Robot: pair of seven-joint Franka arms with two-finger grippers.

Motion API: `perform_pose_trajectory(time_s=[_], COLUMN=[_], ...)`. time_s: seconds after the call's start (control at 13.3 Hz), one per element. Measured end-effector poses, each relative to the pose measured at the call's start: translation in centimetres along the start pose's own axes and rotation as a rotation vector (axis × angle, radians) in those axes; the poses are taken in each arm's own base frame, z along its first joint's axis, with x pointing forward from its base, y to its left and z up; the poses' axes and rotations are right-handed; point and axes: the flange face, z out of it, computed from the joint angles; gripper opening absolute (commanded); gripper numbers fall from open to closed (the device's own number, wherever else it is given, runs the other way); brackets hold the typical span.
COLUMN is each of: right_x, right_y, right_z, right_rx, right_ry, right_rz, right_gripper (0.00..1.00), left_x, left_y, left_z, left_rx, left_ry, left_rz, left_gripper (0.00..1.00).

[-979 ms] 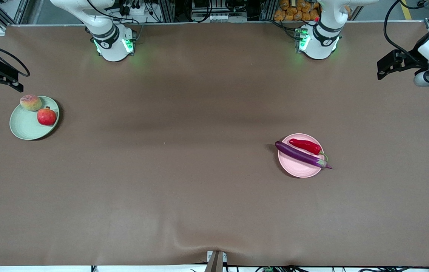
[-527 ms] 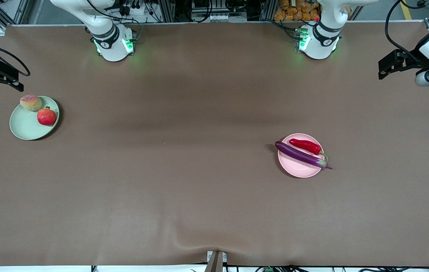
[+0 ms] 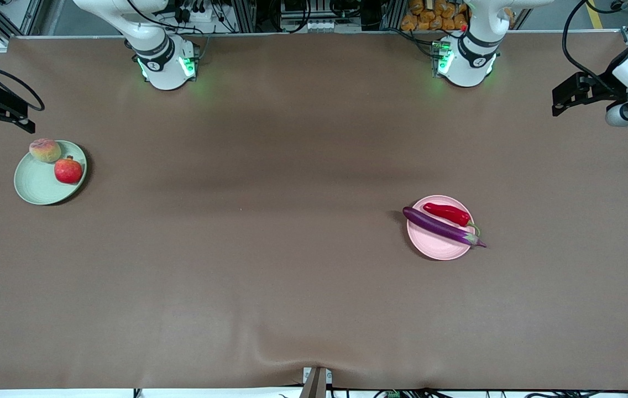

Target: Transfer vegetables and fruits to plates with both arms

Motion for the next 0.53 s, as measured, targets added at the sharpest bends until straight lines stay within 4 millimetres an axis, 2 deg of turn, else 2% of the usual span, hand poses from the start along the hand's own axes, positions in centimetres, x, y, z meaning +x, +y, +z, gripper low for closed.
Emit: perform_pose_trajectory(time_s=[0.53], right_x=[-0.04], right_y=[-0.01], right_z=[0.03], right_rx=[0.001], right_ry=[-0.004], right_rz=[0.0], right_gripper=[1.0], left_x=[0.0], left_y=[-0.41], left_z=[-0.12], left_rx=[-0.001], left_ry=[0.003], left_rz=[-0.008], left_gripper=[1.0])
